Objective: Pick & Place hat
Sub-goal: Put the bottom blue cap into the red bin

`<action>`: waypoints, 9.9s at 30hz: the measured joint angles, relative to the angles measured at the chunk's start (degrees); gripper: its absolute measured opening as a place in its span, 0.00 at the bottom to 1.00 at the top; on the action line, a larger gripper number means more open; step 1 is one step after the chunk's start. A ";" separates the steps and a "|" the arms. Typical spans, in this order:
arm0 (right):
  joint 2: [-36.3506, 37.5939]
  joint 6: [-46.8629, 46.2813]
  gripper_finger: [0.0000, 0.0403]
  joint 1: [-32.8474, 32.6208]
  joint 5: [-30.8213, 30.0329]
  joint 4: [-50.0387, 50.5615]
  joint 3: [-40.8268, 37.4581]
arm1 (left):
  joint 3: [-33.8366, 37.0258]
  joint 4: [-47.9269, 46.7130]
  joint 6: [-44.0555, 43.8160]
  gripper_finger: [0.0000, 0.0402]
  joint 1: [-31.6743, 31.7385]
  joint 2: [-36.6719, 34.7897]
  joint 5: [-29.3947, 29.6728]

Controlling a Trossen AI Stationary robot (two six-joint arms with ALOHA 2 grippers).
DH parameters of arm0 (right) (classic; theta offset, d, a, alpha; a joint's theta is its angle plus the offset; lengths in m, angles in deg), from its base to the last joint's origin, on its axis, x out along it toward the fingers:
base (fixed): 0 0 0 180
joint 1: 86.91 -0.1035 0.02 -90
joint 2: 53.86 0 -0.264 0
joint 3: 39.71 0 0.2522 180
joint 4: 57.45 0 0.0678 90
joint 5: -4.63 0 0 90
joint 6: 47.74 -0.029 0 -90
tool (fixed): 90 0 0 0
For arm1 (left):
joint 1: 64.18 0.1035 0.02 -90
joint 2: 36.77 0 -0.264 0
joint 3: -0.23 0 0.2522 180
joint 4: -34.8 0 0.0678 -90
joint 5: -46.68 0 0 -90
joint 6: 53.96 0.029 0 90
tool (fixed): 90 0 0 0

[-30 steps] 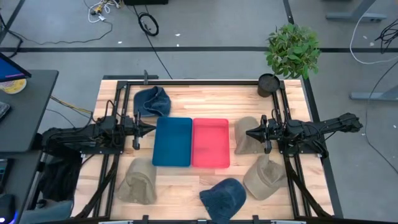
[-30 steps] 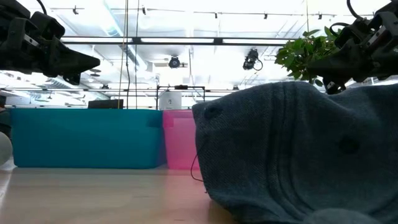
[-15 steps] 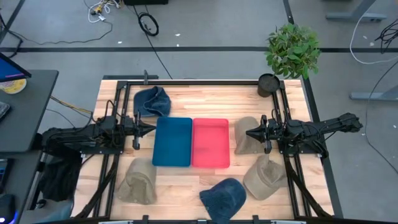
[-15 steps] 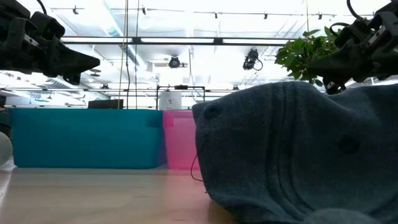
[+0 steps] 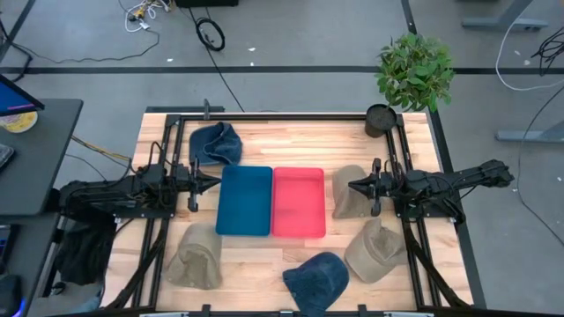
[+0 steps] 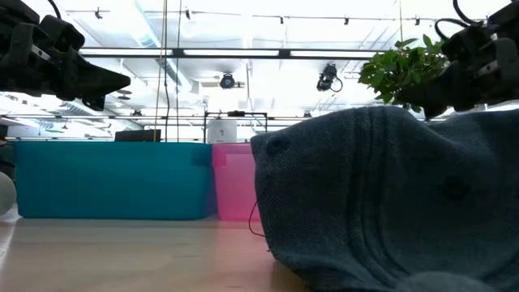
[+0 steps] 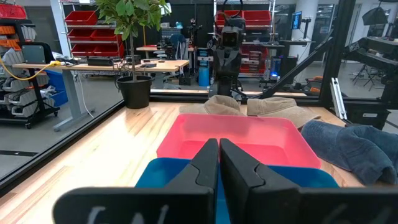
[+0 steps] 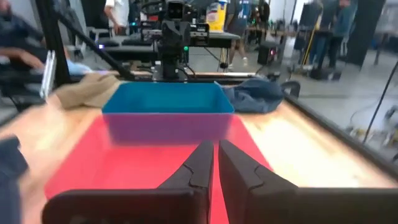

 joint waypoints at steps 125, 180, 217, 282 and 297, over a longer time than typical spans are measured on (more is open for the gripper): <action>-75.32 -43.99 0.15 -4.32 28.26 60.27 89.24 | 0.02 0.00 0.00 0.04 0.01 0.00 0.00; -81.70 -79.57 0.57 -13.35 41.60 -6.39 33.22 | 0.00 -0.01 0.01 0.04 0.01 0.00 0.00; -74.26 -67.79 0.02 -8.15 51.47 12.91 57.44 | 0.01 0.00 0.00 0.04 0.01 0.00 0.01; -99.15 4.33 0.03 27.58 59.99 59.83 83.76 | 0.00 -0.01 0.00 0.04 0.00 0.00 0.01; -100.08 7.15 0.36 28.11 44.89 55.86 83.58 | 0.02 0.00 -0.02 0.04 0.01 0.00 0.00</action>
